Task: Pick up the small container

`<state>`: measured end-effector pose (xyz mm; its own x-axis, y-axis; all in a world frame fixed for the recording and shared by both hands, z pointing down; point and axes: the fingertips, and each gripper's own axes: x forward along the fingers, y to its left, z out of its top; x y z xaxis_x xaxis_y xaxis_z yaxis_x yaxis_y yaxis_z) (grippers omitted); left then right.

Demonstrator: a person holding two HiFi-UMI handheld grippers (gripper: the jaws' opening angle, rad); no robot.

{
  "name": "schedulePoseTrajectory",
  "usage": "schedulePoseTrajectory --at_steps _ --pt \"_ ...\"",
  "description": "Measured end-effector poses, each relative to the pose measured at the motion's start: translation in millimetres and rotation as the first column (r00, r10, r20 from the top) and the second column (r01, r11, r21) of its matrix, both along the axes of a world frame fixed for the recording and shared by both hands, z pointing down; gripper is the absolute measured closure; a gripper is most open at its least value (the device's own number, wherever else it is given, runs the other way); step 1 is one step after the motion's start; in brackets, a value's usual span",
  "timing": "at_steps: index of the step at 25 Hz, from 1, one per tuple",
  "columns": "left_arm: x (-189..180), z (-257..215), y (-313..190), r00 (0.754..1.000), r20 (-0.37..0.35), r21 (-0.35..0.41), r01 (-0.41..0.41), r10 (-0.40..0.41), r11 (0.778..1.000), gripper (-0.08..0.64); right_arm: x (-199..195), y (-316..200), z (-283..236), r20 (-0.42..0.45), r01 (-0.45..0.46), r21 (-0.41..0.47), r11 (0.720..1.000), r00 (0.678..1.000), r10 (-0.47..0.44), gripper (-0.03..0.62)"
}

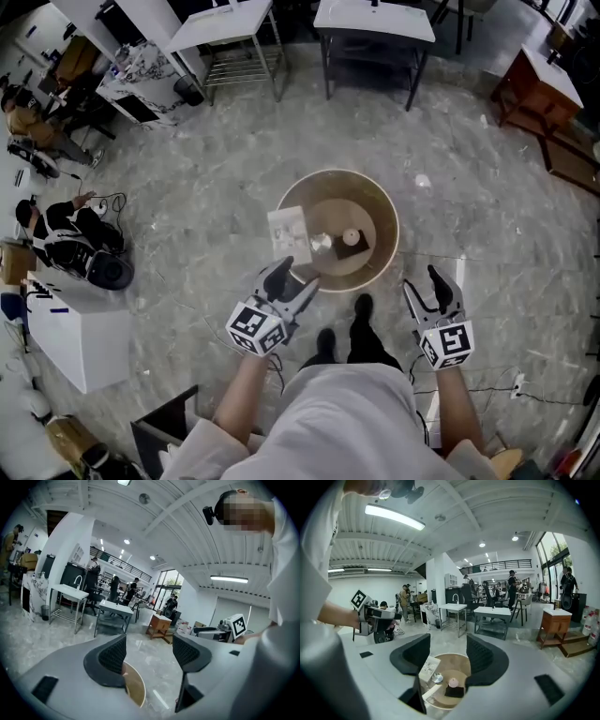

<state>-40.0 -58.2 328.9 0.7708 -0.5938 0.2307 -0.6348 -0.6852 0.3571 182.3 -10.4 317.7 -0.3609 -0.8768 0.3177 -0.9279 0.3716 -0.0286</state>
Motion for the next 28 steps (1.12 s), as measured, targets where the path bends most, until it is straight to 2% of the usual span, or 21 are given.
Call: schedulePoseTrajectory --at_steps 10,22,28 --pt "51.0 46.1 -64.1 0.997 0.052 -0.051 0.056 -0.053 0.997 0.244 44.9 -87.1 50.5 0.040 0.098 -0.061 0.993 0.995 -0.096 0.336" --pt "74.6 94.1 -104.5 0.990 0.116 -0.111 0.097 -0.084 0.989 0.244 47.0 -144.2 103.1 0.070 0.224 -0.123 0.967 0.974 -0.217 0.336" --pt "81.3 119.5 -120.5 0.991 0.123 -0.133 0.074 -0.058 0.988 0.244 36.0 -160.5 131.9 0.079 0.246 -0.156 0.957 0.968 -0.236 0.336"
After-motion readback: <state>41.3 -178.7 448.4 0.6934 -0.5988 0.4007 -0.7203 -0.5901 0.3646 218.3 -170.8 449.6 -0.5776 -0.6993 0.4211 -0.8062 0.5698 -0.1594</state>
